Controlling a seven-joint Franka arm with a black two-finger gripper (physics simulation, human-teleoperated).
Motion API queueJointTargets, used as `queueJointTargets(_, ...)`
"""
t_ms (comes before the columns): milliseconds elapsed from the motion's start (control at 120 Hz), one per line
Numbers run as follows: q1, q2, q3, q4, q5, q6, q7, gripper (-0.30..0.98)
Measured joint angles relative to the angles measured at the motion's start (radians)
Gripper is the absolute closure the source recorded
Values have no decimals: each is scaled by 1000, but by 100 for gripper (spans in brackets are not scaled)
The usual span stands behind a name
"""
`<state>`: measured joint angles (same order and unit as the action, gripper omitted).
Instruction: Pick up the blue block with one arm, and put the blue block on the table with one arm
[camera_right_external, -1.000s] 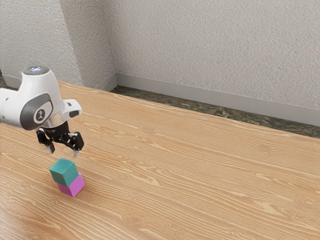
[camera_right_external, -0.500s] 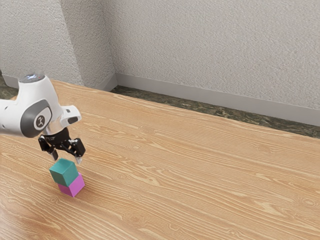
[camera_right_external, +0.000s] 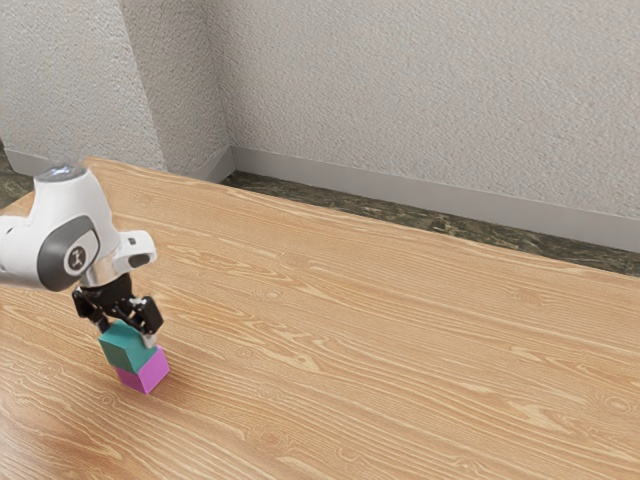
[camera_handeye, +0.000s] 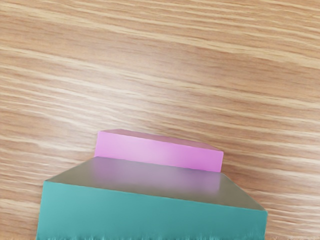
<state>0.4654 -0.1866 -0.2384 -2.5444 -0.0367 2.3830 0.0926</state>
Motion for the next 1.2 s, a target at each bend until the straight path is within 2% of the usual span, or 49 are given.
queueJointTargets(300, 8, 29, 1, -11, 0, 26, 29, 1)
queueJointTargets(567, 8, 30, 1, -11, 1, 36, 44, 25)
queueJointTargets(717, 8, 29, -1, -11, 5, 39, 46, 31)
queueJointTargets(958, 1, 26, -2, 44, 20, 38, 40, 34)
queueJointTargets(1042, 8, 94, 3, 141, 25, 37, 44, 33)
queueJointTargets(1200, 50, 332, 8, 324, 29, 34, 62, 33)
